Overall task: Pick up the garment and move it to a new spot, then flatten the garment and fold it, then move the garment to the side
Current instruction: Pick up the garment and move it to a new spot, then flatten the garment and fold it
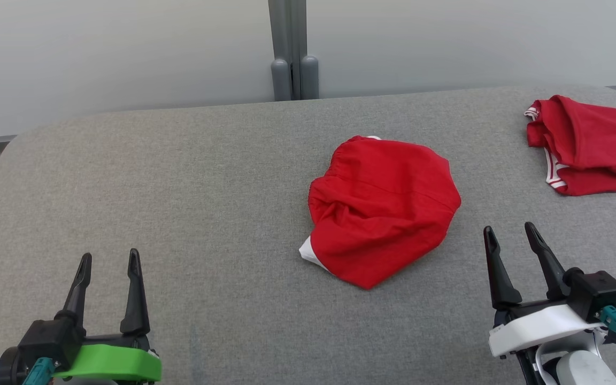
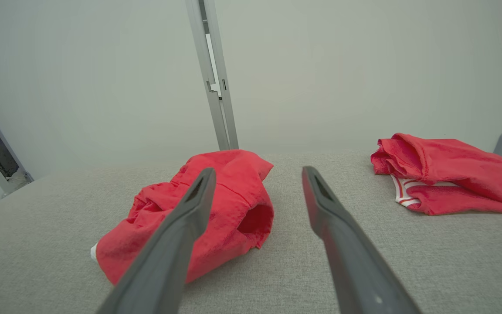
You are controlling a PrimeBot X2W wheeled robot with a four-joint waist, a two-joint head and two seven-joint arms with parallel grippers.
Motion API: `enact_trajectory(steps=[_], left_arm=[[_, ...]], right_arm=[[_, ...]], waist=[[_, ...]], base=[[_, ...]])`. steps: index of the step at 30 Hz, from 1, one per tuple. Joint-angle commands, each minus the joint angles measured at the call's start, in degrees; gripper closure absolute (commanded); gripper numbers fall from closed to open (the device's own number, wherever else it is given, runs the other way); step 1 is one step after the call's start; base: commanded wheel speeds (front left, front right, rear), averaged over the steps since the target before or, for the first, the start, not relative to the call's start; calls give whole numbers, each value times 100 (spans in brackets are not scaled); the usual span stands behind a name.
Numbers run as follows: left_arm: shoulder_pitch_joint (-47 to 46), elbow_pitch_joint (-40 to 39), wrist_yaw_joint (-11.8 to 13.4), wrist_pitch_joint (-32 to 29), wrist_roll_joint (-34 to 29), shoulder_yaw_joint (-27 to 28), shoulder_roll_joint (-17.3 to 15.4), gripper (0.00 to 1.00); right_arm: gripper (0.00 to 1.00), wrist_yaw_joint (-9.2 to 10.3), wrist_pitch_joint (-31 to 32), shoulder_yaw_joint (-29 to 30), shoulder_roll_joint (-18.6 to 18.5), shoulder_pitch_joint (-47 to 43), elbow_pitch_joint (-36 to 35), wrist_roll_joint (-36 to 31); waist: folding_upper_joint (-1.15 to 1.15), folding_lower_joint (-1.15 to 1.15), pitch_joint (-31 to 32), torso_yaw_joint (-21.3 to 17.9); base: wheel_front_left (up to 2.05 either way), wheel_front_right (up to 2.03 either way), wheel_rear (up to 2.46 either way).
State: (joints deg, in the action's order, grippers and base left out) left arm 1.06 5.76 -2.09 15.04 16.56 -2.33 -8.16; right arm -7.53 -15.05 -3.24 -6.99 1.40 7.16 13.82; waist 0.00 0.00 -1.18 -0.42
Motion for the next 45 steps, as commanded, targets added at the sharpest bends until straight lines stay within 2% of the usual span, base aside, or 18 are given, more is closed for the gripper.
enact_trajectory(steps=[1,14,45], left_arm=[[37,16,-52,14,-123,50,26,0],[-6,98,-325,13,-456,339,283,0],[-128,244,-473,14,-757,591,489,0]], right_arm=[[0,9,-16,-12,-10,-75,-27,-36],[0,9,-16,-71,31,-143,-60,-28],[0,9,-16,-105,23,-50,51,11]], waist=[[0,0,0,5],[0,0,0,35],[0,0,-89,33]], base=[[0,0,0],[0,0,0],[0,0,0]])
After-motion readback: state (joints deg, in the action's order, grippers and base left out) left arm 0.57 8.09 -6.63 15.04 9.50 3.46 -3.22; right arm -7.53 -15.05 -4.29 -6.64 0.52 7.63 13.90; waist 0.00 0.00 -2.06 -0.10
